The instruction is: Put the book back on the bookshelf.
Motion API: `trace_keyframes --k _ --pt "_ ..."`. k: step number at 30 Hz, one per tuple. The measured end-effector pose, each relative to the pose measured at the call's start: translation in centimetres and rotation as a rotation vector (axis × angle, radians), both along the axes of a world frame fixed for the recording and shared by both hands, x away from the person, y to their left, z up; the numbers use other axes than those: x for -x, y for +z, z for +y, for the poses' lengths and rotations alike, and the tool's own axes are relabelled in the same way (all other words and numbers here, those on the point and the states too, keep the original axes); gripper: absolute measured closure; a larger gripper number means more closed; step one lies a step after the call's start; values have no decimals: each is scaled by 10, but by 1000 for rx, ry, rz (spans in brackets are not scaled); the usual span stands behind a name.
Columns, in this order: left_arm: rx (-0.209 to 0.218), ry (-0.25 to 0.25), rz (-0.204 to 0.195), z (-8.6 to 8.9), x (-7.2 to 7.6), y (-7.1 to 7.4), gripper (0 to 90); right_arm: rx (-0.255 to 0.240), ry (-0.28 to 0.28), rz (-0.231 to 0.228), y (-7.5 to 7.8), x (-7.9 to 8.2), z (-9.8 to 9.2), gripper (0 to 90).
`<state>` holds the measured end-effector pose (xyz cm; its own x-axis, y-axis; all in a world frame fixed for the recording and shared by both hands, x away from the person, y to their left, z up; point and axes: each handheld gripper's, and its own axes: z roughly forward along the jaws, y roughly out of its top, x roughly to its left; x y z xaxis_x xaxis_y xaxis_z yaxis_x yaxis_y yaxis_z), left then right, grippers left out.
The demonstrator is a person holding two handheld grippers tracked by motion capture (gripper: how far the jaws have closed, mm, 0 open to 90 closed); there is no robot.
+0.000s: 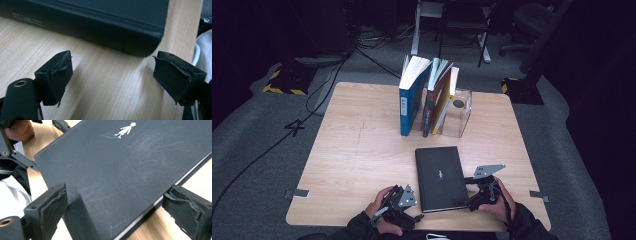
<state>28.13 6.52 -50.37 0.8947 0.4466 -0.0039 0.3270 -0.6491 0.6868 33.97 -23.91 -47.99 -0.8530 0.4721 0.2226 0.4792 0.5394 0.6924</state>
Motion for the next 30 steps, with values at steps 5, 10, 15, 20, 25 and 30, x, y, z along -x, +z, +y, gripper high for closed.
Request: trace_keyframes --k 5,10,15,20,25,30 --pt "-2 48 -24 -4 -1 0 164 -1 4 -78 11 4 -18 210" --pt "0 38 -38 -9 -2 0 155 3 -25 -137 16 -1 -40 265" --pt "2 26 -28 -3 -5 0 167 67 -45 -151 8 -7 -41 271" --pt "3 76 -23 17 -15 1 207 89 -15 -161 1 -7 -30 264" --pt "-1 133 -15 34 -29 0 159 118 -23 -180 -10 -7 -18 259" --pt "2 104 -8 44 -44 0 153 145 -11 -222 -17 -6 4 255"
